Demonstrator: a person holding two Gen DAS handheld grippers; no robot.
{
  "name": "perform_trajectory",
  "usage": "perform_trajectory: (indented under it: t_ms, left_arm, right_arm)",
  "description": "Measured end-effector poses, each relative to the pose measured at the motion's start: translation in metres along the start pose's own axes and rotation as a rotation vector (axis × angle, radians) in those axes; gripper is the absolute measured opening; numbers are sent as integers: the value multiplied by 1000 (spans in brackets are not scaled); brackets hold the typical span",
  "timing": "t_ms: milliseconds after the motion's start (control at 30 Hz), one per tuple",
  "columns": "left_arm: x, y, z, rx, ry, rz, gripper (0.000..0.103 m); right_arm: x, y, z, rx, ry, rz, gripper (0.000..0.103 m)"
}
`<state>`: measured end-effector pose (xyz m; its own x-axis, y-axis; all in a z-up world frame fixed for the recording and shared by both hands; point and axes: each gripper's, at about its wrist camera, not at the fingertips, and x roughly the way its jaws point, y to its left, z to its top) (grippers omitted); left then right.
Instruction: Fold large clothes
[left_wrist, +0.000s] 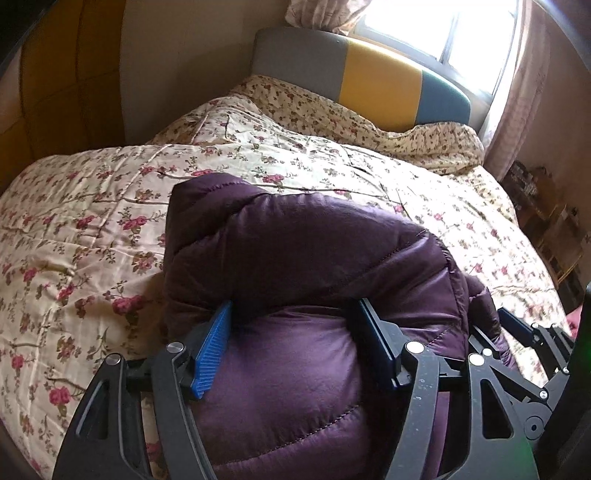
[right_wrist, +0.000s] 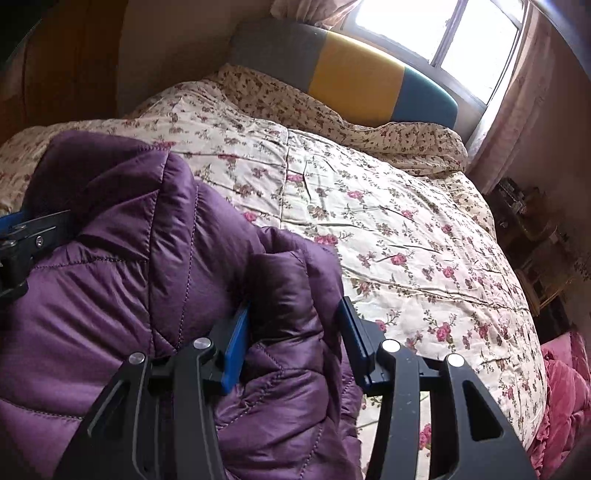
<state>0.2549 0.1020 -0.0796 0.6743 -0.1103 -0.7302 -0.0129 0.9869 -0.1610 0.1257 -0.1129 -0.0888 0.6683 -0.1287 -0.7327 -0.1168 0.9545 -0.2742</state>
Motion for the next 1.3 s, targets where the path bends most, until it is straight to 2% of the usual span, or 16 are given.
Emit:
perform_trajectory:
  t_ms: [133,367,567,633,700,867,1100,1300]
  left_arm:
    - [7,-4,-6,36,-14,19,67]
    - [19,-3,-12,23,-44,37,68]
    - [18,-4,-12,27,-50,46,68]
    - [13,-6,-13,28,-57,44,72]
    - [3,-2,-12,13,-51,38,75]
    - [-34,11,-22,-39,-82,30,75]
    - [-85,9,-60,-33,-129,11,75]
    - [-104,-2,-93,-33,-130,1,75]
  right_arm:
    - [11,4,-7,-5,-12,-4,45]
    - [30,3,-11,23,-14,36,45]
    - [26,-1,-11,36,-21,52,47]
    - [19,-3,-10,37,-27,58,47]
    - [11,-7,-10,30,-35,56,49]
    - [-17,-12,-10,46,-63,55,58]
    - [-61,-9,-30,24,-116,56,58]
    - [-83,-11,-52,14,-139,66,59]
